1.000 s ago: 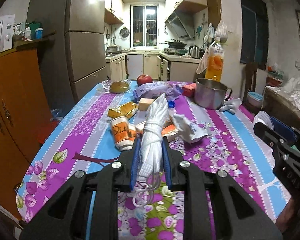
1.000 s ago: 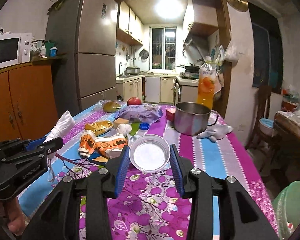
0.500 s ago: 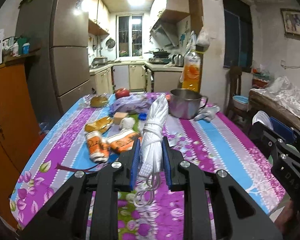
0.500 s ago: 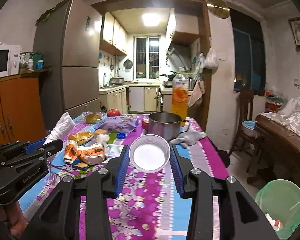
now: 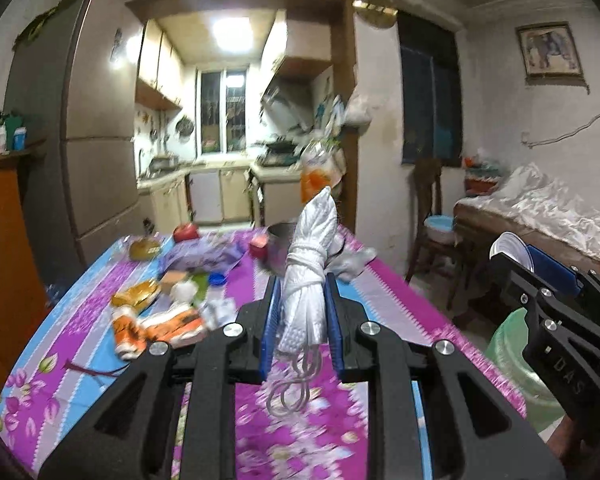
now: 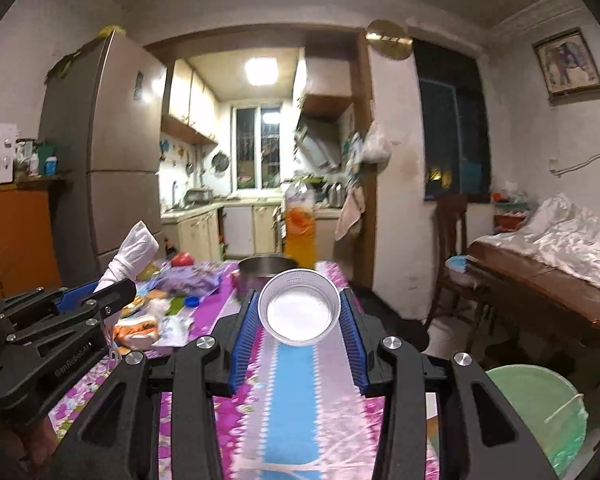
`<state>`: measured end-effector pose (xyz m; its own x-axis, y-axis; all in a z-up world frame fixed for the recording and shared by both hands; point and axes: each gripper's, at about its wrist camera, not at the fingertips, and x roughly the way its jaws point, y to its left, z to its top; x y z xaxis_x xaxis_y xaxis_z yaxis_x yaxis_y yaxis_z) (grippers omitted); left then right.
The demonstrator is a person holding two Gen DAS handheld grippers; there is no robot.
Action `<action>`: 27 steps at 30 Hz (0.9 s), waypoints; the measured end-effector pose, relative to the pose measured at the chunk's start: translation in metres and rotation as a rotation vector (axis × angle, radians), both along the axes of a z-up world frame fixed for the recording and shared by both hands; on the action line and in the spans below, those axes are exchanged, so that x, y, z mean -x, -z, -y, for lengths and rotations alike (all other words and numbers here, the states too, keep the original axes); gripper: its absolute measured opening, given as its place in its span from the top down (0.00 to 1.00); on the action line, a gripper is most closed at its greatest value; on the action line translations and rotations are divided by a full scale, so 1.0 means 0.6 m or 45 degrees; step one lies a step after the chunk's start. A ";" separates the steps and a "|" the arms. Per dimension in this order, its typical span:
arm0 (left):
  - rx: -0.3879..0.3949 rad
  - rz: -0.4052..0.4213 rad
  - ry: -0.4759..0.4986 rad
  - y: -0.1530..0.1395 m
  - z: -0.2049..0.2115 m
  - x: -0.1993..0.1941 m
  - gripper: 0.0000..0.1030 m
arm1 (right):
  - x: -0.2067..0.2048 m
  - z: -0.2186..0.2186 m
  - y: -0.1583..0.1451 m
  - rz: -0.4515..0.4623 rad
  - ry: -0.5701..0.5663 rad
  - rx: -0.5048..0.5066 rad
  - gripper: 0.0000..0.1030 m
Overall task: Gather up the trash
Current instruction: 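Carry the white cloth and white tub over the green bin with both tools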
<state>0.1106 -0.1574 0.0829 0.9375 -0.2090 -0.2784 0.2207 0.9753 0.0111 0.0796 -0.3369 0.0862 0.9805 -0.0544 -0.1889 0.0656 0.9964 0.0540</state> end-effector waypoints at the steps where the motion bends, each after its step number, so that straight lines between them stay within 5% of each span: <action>1: 0.009 0.013 0.021 0.000 0.012 0.003 0.80 | 0.008 0.012 0.000 0.014 0.020 0.002 0.60; 13: 0.057 0.118 0.232 -0.013 0.141 0.032 0.79 | 0.101 0.158 -0.002 0.072 0.249 0.014 0.60; 27: 0.042 0.023 0.475 -0.001 0.310 0.033 0.79 | 0.179 0.379 0.012 -0.038 0.491 0.001 0.60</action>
